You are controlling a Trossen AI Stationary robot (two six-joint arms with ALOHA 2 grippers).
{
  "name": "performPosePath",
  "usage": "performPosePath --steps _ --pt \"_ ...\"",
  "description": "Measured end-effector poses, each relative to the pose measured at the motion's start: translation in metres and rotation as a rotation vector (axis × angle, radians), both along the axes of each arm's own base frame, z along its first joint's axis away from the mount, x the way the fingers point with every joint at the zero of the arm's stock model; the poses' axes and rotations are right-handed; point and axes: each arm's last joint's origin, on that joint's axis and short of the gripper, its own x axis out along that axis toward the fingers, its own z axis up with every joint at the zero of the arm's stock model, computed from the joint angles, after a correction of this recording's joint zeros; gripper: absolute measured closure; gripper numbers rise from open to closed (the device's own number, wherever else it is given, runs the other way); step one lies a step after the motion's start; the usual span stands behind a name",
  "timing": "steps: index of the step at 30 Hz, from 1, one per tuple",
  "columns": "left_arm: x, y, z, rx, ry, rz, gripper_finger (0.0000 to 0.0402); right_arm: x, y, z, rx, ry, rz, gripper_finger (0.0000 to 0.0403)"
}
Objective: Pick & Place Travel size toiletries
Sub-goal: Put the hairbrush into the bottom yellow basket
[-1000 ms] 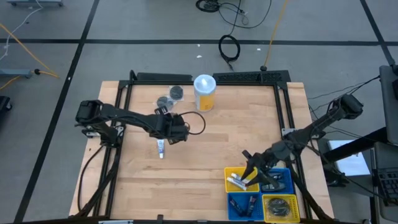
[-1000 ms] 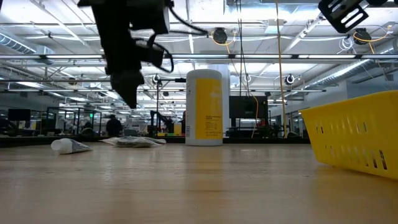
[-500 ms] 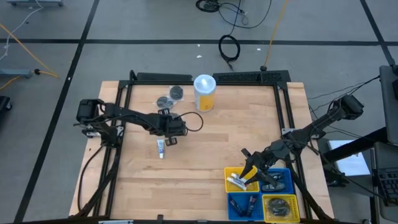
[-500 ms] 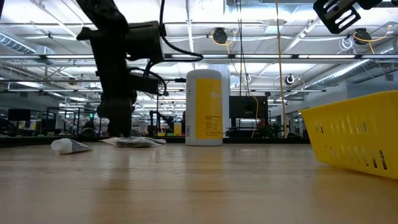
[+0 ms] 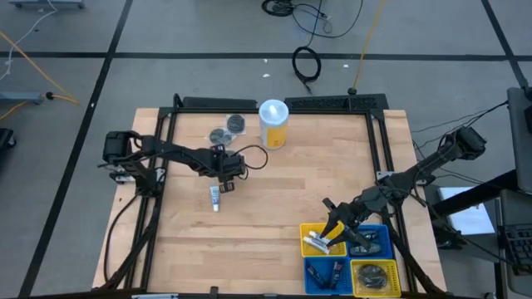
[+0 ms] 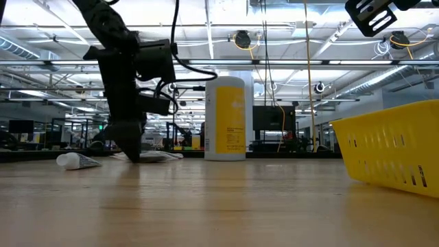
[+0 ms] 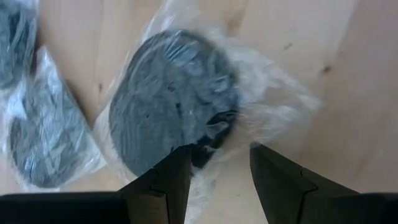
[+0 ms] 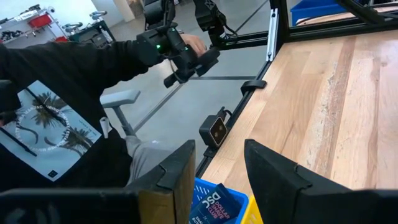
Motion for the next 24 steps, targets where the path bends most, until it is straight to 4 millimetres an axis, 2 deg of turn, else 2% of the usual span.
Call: performPosePath --steps 3,5,7,11,12,19,24 --pt "-0.003 0.005 -0.002 0.012 0.0 0.046 0.0244 0.0 0.0 0.0 0.0 0.0 0.0 0.0273" --pt "-0.004 0.007 -0.002 0.017 -0.003 0.07 0.026 0.0 0.0 0.0 0.0 0.001 0.0 0.0273" --pt "-0.004 0.01 -0.002 0.019 -0.008 0.092 0.029 0.0 0.0 0.0 0.0 0.001 0.0 0.0273" --pt "-0.004 0.015 -0.002 0.02 -0.037 0.128 0.0382 0.0 0.0 0.0 -0.001 0.001 -0.001 0.0273" --pt "-0.003 0.016 -0.002 0.02 -0.046 0.141 0.039 0.0 0.0 0.0 -0.001 0.001 -0.001 0.0273" --pt "0.003 0.019 0.0 0.015 -0.132 0.168 0.0401 0.0 0.0 0.0 -0.001 0.0 -0.002 0.0273" --pt "0.007 0.013 0.005 0.005 -0.148 0.15 0.0401 0.0 0.0 0.0 -0.001 0.0 -0.002 0.0273"
